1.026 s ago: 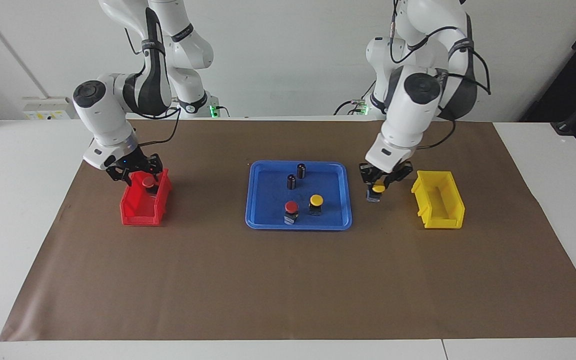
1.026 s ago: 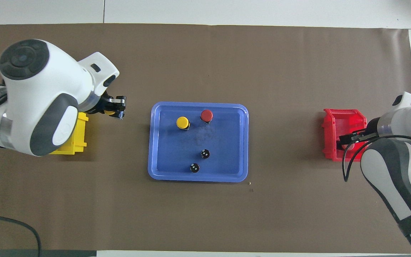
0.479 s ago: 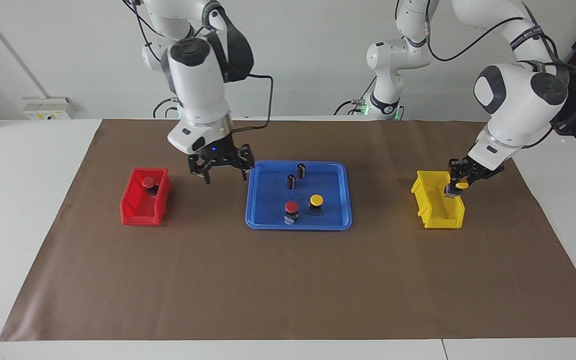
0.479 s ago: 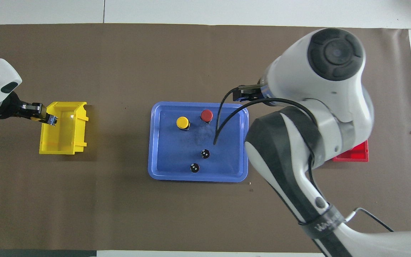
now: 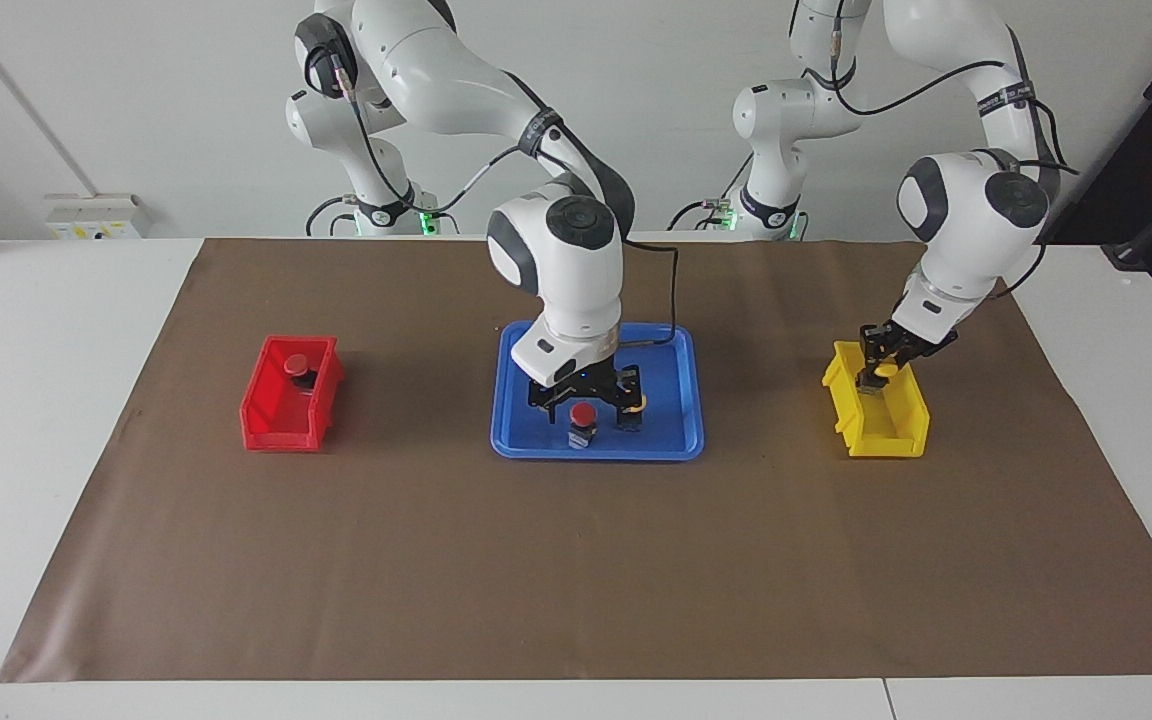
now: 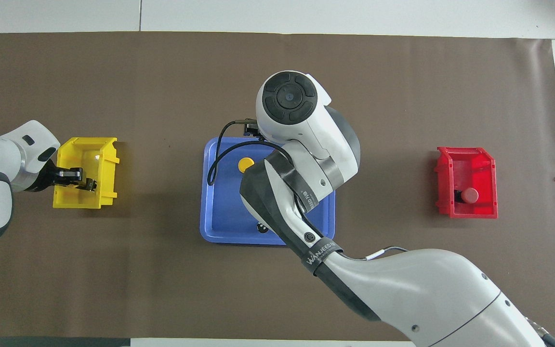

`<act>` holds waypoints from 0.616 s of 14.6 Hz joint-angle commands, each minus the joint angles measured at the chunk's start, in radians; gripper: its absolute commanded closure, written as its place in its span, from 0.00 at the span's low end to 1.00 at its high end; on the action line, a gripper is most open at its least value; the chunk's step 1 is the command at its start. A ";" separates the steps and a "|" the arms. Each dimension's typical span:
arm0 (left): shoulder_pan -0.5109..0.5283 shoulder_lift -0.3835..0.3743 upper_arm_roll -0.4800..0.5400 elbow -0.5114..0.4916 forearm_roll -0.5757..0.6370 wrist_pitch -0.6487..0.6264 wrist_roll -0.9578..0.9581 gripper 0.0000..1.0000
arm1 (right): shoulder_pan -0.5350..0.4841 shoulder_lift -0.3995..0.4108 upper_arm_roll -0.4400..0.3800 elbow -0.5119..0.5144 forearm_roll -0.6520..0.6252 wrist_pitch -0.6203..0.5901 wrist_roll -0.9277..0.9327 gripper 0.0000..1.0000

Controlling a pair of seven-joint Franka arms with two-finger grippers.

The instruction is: Sort red and yellow buttons by color

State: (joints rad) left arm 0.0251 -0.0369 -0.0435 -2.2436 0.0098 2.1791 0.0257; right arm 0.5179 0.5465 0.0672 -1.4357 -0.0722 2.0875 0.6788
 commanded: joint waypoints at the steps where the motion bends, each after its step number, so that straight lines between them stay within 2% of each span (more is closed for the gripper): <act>1: 0.015 -0.029 -0.004 -0.079 0.009 0.082 -0.013 0.98 | 0.008 -0.043 0.002 -0.084 -0.017 0.029 0.018 0.00; 2: 0.015 -0.026 -0.004 -0.080 0.009 0.093 -0.001 0.80 | 0.008 -0.045 0.002 -0.089 -0.012 0.028 0.016 0.00; 3: 0.015 -0.024 -0.004 -0.077 0.009 0.097 -0.003 0.42 | 0.007 -0.049 0.002 -0.098 -0.008 0.028 0.015 0.02; 4: 0.013 -0.023 -0.004 -0.071 0.009 0.093 -0.007 0.37 | 0.007 -0.056 0.003 -0.120 -0.008 0.040 0.015 0.05; 7: 0.001 -0.020 -0.006 -0.002 0.007 0.045 -0.036 0.38 | 0.008 -0.076 0.003 -0.181 -0.006 0.078 0.013 0.10; 9: -0.002 -0.023 -0.007 0.134 0.007 -0.118 -0.032 0.39 | 0.008 -0.079 0.003 -0.186 -0.006 0.083 0.013 0.13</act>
State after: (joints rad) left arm 0.0309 -0.0420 -0.0480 -2.2294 0.0098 2.2013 0.0127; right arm 0.5277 0.5054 0.0683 -1.5667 -0.0721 2.1440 0.6789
